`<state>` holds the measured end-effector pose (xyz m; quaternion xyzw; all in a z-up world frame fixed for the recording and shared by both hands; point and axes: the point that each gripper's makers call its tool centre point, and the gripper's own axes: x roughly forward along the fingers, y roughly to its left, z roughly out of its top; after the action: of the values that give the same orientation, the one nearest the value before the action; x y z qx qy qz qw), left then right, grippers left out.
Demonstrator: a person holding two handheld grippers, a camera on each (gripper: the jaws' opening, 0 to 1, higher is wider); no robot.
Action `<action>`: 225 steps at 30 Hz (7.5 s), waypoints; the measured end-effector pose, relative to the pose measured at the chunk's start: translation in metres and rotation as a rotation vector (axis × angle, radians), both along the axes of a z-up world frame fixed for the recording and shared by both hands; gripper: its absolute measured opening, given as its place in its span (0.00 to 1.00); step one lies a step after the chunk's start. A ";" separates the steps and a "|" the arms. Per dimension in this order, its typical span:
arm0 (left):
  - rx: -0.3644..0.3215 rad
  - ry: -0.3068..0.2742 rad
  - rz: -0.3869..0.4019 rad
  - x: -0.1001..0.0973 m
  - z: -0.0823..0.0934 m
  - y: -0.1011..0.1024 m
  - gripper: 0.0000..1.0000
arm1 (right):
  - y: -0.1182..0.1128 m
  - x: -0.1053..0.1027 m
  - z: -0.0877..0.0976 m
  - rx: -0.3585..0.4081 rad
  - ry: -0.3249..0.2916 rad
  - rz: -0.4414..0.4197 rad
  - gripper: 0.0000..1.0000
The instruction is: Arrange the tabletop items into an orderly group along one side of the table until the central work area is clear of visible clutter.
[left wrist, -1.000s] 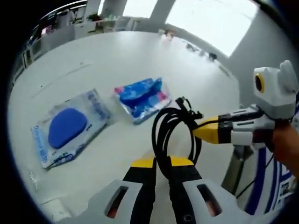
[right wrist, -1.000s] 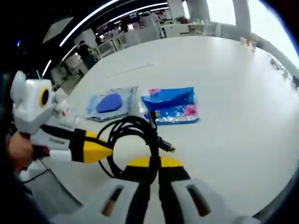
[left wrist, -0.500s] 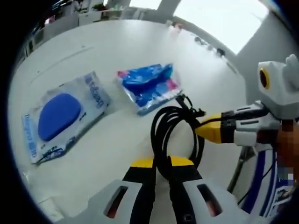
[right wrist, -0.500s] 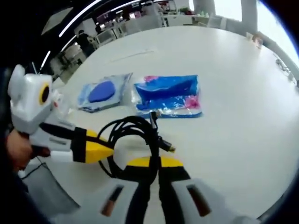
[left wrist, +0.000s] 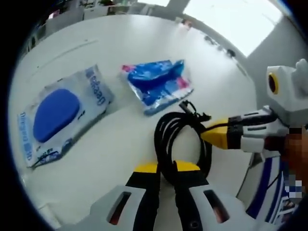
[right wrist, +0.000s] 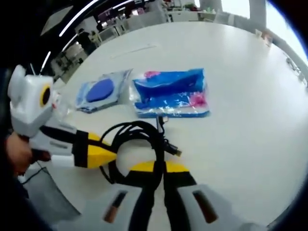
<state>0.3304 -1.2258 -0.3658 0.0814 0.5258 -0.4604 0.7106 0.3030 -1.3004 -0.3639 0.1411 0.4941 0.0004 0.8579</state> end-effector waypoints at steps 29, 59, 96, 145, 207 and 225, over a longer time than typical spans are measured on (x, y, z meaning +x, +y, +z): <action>-0.030 -0.052 -0.021 0.004 -0.001 -0.003 0.12 | -0.001 0.003 -0.007 -0.045 -0.024 0.037 0.08; -0.077 -0.107 -0.048 0.000 0.008 -0.001 0.34 | -0.006 -0.001 0.001 -0.091 -0.071 0.022 0.20; -0.217 -0.255 -0.009 0.033 0.066 0.030 0.56 | 0.029 0.063 0.091 -0.076 -0.456 0.039 0.48; -0.226 -0.401 0.099 0.083 0.109 0.145 0.69 | 0.097 0.124 0.038 0.074 -0.364 -0.111 0.44; -0.156 -0.412 0.131 0.102 0.088 0.148 0.60 | 0.079 0.138 0.003 0.037 -0.326 -0.192 0.00; 0.061 -0.433 0.345 0.166 0.045 0.162 0.45 | 0.079 0.137 0.003 0.051 -0.328 -0.187 0.00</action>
<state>0.4968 -1.0641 -0.3213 0.1086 0.3815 -0.2885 0.8714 0.4397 -1.2210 -0.3609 0.2061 0.3320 -0.0438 0.9195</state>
